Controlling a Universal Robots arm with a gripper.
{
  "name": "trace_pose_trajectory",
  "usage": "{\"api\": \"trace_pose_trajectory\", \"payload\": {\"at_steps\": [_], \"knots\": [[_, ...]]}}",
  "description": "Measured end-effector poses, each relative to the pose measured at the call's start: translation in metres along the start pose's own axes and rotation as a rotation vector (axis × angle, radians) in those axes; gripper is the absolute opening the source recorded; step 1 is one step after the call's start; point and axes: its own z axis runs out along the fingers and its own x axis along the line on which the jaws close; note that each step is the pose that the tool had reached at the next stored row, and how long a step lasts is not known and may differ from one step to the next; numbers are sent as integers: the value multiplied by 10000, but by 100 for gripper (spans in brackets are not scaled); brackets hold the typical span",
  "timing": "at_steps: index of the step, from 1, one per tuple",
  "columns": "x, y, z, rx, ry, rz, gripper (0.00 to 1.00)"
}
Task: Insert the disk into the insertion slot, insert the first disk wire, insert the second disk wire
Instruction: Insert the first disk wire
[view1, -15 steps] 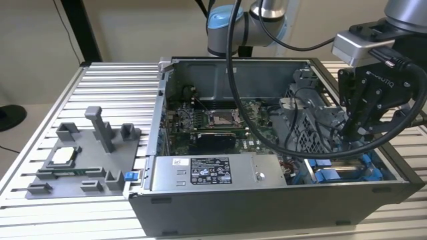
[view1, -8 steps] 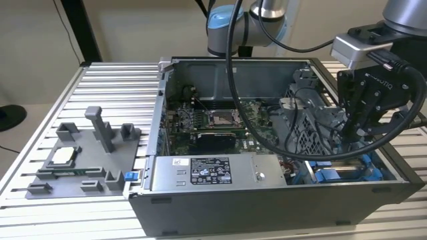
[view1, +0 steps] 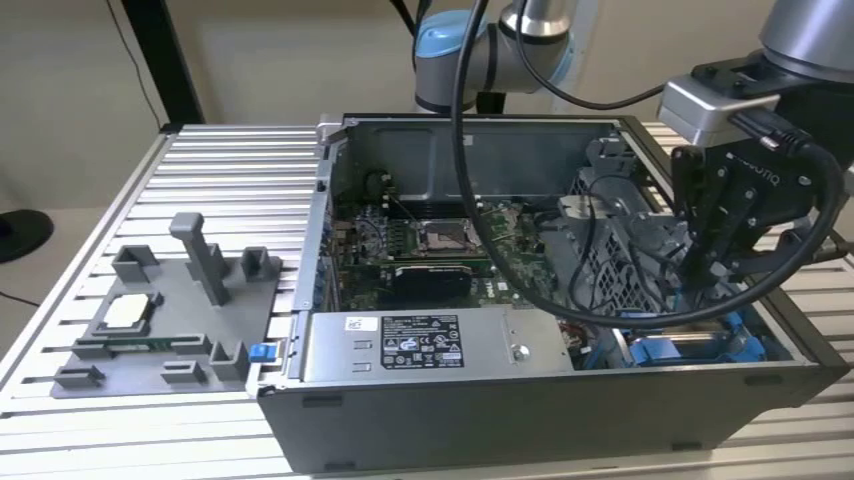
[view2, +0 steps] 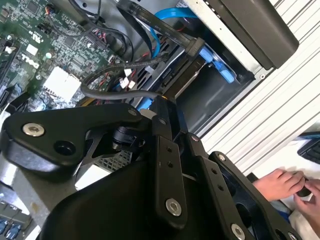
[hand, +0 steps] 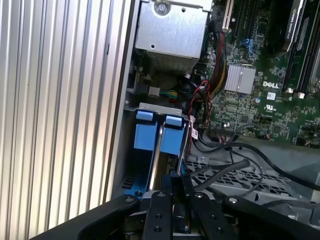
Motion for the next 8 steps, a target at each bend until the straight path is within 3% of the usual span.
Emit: {"api": "trace_pose_trajectory", "payload": {"at_steps": [8], "knots": [[-1,-2,63,0,-8,31,0]]}}
